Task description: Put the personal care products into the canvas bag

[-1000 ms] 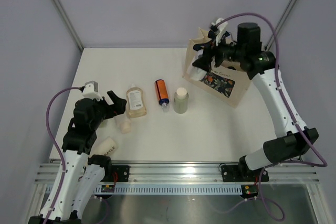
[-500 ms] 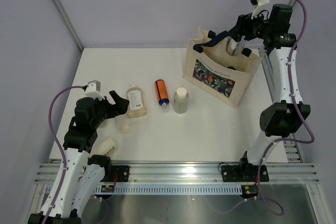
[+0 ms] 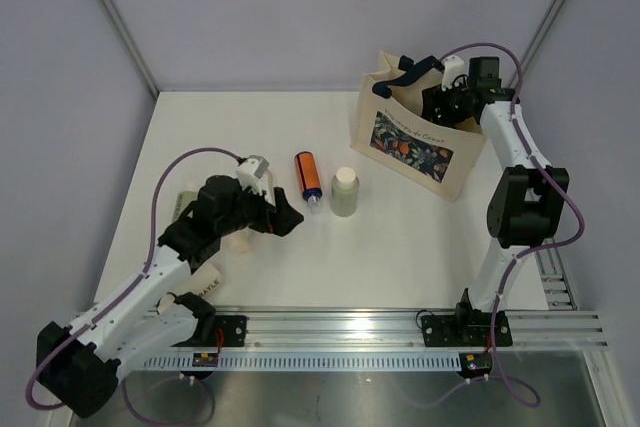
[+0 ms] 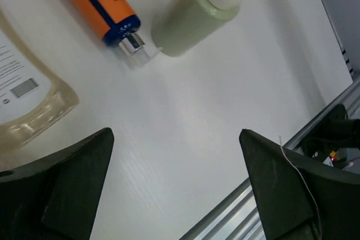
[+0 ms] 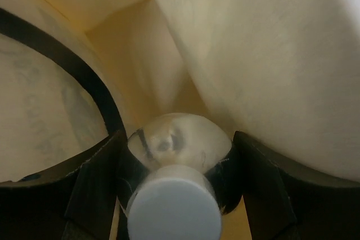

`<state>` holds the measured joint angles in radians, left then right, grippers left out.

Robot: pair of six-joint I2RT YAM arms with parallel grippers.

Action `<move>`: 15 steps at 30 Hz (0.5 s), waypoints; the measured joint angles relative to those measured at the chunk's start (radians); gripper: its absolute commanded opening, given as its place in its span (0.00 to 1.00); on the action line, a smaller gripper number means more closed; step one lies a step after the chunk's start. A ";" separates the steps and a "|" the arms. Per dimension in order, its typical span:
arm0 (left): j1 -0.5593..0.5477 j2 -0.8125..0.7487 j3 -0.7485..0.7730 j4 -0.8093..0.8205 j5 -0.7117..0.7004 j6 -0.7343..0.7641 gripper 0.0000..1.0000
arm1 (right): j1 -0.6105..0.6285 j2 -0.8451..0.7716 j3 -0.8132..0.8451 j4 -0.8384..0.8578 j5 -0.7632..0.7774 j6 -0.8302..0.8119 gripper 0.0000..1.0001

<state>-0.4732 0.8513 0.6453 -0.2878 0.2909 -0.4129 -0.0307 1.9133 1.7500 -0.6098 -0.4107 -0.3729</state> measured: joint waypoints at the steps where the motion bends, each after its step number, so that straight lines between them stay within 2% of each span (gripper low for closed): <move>1: -0.055 0.018 0.001 0.020 -0.026 0.015 0.99 | 0.003 0.000 -0.019 0.003 0.010 -0.005 0.44; 8: -0.298 0.182 -0.002 0.266 -0.201 0.171 0.99 | 0.006 0.000 -0.111 0.033 0.055 -0.021 0.95; 9: -0.323 0.214 -0.002 0.301 -0.221 0.194 0.99 | 0.006 0.000 -0.113 0.033 0.053 -0.020 0.99; 15: -0.371 0.453 0.061 0.402 -0.322 0.286 0.99 | 0.004 -0.053 -0.070 0.026 0.040 -0.011 0.99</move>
<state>-0.8444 1.3041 0.7063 0.1146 -0.0315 -0.1265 -0.0265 1.8603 1.6798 -0.5838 -0.3702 -0.3840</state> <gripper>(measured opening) 0.984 0.992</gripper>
